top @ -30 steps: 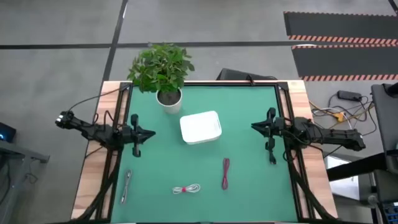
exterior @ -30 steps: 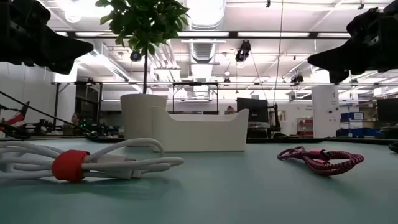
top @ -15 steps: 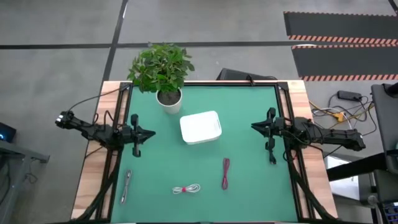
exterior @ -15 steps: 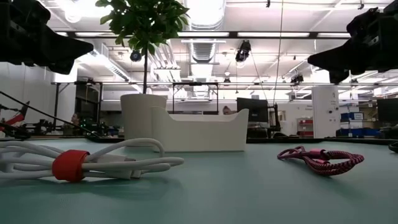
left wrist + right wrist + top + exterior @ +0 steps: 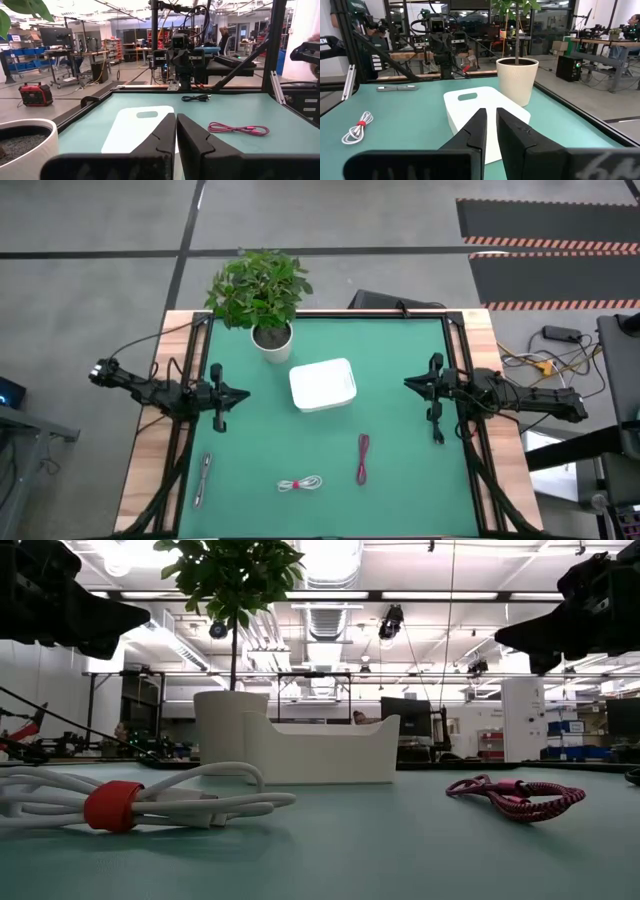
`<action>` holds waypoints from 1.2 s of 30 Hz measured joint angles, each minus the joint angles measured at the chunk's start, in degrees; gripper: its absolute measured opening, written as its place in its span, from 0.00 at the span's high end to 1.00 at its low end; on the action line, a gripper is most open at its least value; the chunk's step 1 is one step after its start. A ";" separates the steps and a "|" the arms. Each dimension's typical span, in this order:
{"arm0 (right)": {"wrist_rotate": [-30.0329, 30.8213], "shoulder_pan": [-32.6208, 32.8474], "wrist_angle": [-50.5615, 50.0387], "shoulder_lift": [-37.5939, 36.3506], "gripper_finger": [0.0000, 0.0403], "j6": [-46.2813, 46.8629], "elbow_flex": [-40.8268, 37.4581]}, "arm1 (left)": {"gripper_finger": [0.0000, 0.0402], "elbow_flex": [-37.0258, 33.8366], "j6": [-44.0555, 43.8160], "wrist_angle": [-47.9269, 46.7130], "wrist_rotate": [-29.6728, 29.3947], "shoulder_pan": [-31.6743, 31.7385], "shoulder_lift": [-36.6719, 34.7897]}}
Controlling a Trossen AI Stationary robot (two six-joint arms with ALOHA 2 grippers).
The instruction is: Pick and place USB-C Cables
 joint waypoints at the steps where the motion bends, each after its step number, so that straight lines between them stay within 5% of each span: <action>1: 0.00 0.02 0.02 0.00 0.92 0.00 0.00 | 1.00 0.00 0.02 0.00 -0.02 0.01 0.00; 31: -0.03 0.01 0.13 -0.01 0.92 0.44 0.00 | 1.00 -0.02 0.00 0.00 -0.02 0.02 -0.01; 36: -0.52 0.02 -0.22 -0.02 0.92 17.98 0.01 | 1.00 0.00 0.02 0.51 -0.07 0.00 0.15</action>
